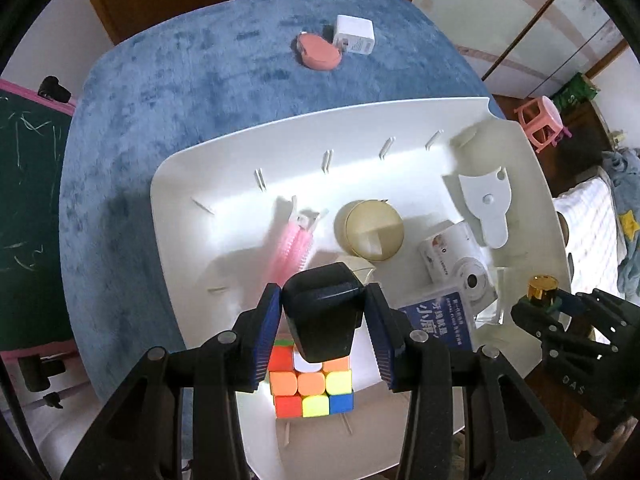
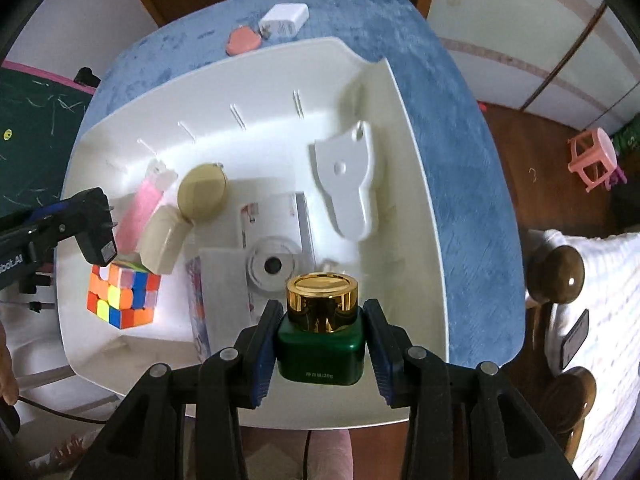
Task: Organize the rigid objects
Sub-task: 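Carry the black plug and green jar into the tray and open both grippers, then move both grippers back over the pink oval compact and white charger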
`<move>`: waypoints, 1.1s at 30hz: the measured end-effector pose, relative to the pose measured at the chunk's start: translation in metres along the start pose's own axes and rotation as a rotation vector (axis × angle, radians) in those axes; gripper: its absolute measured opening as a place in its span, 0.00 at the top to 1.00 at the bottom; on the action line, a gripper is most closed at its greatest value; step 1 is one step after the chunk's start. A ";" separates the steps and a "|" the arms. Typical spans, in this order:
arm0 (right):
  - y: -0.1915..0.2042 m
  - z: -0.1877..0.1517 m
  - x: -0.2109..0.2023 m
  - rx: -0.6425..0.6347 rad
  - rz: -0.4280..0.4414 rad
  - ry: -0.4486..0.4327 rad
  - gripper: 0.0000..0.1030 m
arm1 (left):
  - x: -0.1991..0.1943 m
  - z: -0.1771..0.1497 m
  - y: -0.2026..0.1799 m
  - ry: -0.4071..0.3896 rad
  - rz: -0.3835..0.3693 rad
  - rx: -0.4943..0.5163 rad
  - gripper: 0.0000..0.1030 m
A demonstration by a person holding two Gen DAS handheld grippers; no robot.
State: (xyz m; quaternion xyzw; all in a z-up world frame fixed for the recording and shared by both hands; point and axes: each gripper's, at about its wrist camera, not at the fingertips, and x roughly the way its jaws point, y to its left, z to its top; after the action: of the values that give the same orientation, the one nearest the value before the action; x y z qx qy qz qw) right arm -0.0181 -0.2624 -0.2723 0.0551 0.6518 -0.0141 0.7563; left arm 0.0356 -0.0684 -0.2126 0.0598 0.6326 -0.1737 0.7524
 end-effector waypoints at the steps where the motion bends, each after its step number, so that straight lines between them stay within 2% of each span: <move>1: 0.000 -0.002 0.001 0.000 0.000 0.001 0.60 | 0.000 -0.001 -0.001 -0.002 0.003 0.005 0.55; 5: 0.001 -0.006 0.002 -0.004 -0.003 0.004 0.60 | 0.000 -0.004 -0.006 0.003 0.011 0.012 0.54; 6: 0.001 -0.007 0.002 -0.005 -0.003 0.007 0.59 | 0.000 -0.004 -0.006 0.005 0.008 0.014 0.51; 7: 0.001 -0.008 0.003 -0.005 0.001 0.012 0.59 | -0.002 -0.005 -0.007 0.002 0.004 0.014 0.42; 9: 0.000 -0.009 0.002 0.006 0.018 0.009 0.51 | -0.006 -0.006 -0.008 -0.011 0.008 0.011 0.31; 10: -0.001 -0.009 -0.003 0.013 0.030 -0.006 0.48 | -0.008 -0.006 -0.009 -0.021 0.010 0.008 0.28; 12: -0.002 -0.010 -0.011 0.015 0.041 -0.034 0.39 | -0.013 -0.005 -0.009 -0.029 0.011 0.000 0.28; 25: -0.002 -0.002 -0.051 0.009 0.102 -0.115 0.39 | -0.054 0.010 -0.009 -0.109 -0.017 -0.041 0.28; 33: -0.002 0.033 -0.076 -0.002 0.135 -0.146 0.39 | -0.079 0.034 -0.005 -0.169 -0.029 -0.066 0.28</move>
State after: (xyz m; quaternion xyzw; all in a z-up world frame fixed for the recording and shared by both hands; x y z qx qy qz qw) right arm 0.0022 -0.2717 -0.1922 0.0967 0.5897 0.0336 0.8011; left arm 0.0550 -0.0691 -0.1289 0.0109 0.5729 -0.1679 0.8022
